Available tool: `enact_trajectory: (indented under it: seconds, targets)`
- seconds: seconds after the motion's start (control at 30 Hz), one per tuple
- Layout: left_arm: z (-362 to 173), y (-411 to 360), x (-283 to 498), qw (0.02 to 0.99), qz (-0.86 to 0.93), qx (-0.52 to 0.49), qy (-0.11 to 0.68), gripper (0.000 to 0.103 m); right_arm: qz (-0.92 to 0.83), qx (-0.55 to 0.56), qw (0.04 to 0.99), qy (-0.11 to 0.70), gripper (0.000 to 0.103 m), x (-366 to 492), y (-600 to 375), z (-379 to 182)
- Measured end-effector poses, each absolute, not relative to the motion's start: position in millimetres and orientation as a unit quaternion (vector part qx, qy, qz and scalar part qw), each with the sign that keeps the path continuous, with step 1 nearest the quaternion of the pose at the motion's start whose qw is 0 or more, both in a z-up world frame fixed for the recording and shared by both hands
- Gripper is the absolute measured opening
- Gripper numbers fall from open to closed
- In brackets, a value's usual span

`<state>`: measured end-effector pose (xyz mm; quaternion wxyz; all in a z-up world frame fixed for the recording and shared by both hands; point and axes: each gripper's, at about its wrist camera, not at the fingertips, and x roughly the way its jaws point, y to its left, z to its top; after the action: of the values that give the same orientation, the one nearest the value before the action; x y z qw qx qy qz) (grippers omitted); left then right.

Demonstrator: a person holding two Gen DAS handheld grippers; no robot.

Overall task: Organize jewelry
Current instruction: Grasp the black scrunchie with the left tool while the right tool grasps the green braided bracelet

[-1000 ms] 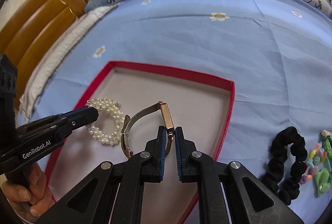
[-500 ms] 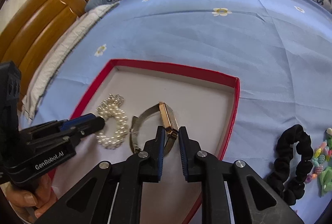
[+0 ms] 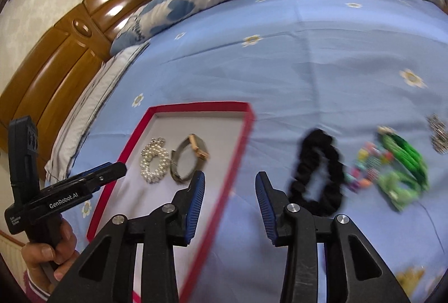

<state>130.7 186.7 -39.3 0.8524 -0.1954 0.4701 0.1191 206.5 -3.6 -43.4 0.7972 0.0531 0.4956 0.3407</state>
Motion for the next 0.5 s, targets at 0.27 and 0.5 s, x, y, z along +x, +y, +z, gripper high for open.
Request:
enact_trajectory:
  seconds: [0.27, 0.5]
  targets:
    - [-30.6, 151.0, 124.5, 0.856, 0.086, -0.197, 0.47, 0.052, 0.295, 0.075, 0.819, 0.486, 0.045, 193.4, -70.0, -33.3]
    - [-27.6, 124.7, 130.4, 0.856, 0.063, -0.192, 0.475, 0.052, 0.253, 0.09, 0.831, 0.486, 0.046, 193.4, -121.7, -34.4]
